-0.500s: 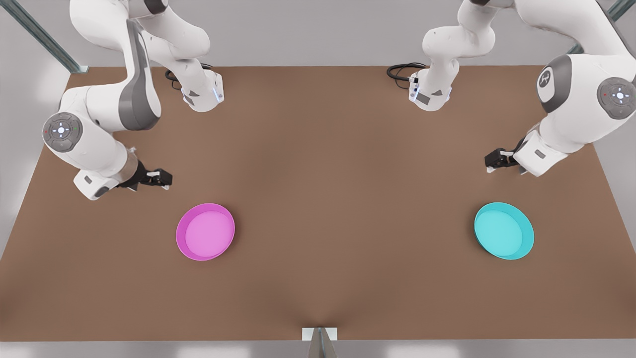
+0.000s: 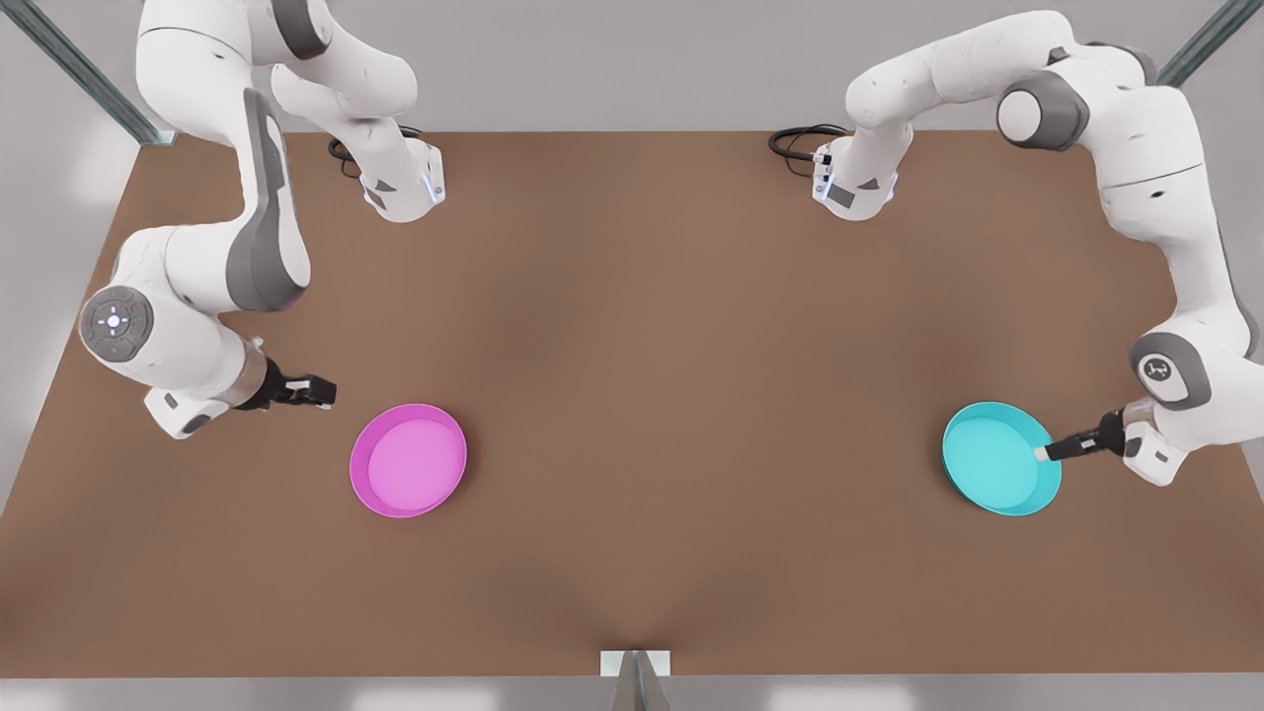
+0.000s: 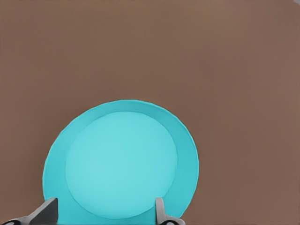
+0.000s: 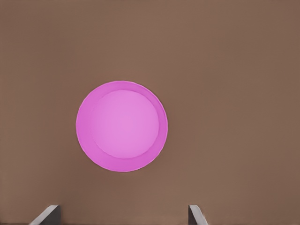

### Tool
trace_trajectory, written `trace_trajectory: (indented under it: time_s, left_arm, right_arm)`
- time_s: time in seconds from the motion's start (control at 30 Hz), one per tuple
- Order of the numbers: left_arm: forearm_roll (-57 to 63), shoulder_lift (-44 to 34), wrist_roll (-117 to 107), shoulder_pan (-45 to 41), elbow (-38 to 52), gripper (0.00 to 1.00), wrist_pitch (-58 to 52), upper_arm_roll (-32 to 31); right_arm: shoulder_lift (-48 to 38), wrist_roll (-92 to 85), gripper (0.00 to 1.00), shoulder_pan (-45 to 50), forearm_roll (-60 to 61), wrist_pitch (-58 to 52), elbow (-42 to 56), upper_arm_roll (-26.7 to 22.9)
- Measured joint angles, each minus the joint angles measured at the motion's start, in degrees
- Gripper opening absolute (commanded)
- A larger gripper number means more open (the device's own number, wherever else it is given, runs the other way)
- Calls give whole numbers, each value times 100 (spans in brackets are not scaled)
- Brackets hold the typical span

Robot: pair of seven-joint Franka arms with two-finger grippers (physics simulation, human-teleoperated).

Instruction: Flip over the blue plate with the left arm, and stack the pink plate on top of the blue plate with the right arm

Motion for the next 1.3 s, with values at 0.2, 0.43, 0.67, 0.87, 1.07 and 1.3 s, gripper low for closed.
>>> trace_trajectory:
  time_s: [0.2, 0.43, 0.67, 0.87, 1.07, 1.3]
  left_arm:
    - [-429, 1238, 67, 454, 742, 100, 699, -301]
    - [-513, 1485, 375, 531, 742, 100, 936, -406]
    - [-491, 1270, 690, 566, 733, 100, 303, -406]
    - [-476, 1182, 919, 611, 714, 100, -128, -390]
    - [-468, 1221, 1188, 682, 602, 100, -136, -389]
    - [-316, 1204, 1528, 698, 444, 99, -286, -397]
  right_arm:
    - [12, -1013, 100, -218, 45, -58, 66, -4]
    - [12, -988, 100, -199, 51, -67, 66, -3]
    - [28, -952, 100, -155, 84, -49, 84, -3]
    - [74, -920, 100, -119, 144, -24, 92, -4]
    - [75, -917, 100, -160, 101, -16, 92, -25]
    - [74, -917, 100, -130, 73, -10, 101, -38]
